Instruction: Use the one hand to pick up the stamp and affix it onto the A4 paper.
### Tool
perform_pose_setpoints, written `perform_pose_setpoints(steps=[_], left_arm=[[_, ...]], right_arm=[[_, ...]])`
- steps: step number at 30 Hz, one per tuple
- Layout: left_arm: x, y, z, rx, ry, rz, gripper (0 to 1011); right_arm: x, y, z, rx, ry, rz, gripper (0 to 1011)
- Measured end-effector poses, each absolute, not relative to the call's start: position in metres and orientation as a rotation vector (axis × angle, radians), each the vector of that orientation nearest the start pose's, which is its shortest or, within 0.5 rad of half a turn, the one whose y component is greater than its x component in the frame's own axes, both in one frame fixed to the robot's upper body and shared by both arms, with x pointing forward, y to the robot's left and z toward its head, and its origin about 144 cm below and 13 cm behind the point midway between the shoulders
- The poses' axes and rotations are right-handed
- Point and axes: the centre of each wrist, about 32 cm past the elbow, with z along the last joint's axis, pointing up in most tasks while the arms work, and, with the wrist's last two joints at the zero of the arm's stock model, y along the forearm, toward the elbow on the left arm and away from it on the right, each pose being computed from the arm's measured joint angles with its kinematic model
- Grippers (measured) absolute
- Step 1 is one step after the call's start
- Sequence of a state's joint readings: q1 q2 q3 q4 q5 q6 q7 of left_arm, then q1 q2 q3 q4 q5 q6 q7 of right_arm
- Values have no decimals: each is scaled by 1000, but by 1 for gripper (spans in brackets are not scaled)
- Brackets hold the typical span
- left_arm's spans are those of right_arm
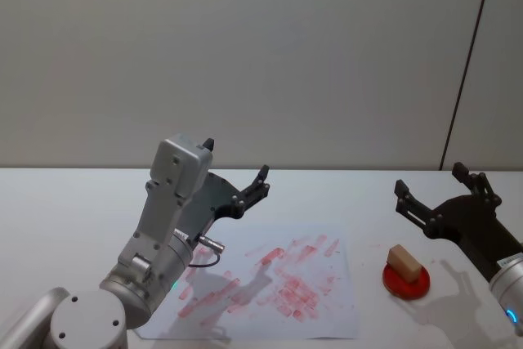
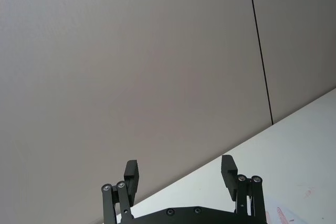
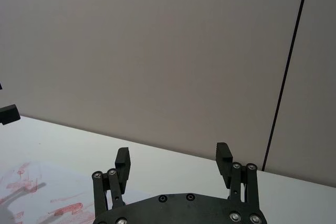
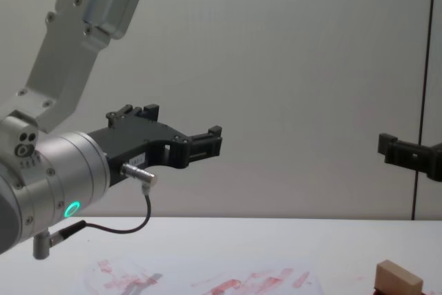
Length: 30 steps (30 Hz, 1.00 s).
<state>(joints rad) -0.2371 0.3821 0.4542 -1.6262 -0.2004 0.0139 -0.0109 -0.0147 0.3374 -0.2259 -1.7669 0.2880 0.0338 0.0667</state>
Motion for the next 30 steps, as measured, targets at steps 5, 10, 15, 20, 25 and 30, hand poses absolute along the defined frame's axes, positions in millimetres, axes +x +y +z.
perform_pose_setpoints(steps=[5, 10, 15, 20, 25, 30], left_arm=[[492, 198, 1204, 61, -268, 1124, 1003], [492, 198, 1204, 61, -268, 1124, 1003], [492, 198, 1204, 61, -268, 1124, 1003], [492, 198, 1204, 61, -268, 1124, 1003], [492, 198, 1204, 61, -268, 1124, 1002], [492, 198, 1204, 61, -268, 1124, 1003]], right_arm=[[443, -237, 1189, 27, -74, -1229, 1001], [443, -237, 1189, 26, -74, -1230, 1001], [443, -237, 1189, 26, -75, -1230, 1001], [443, -237, 1189, 26, -75, -1229, 1001], [444, -238, 1188, 20, -72, -1225, 1001], [447, -241, 1187, -1, -64, -1209, 1001]])
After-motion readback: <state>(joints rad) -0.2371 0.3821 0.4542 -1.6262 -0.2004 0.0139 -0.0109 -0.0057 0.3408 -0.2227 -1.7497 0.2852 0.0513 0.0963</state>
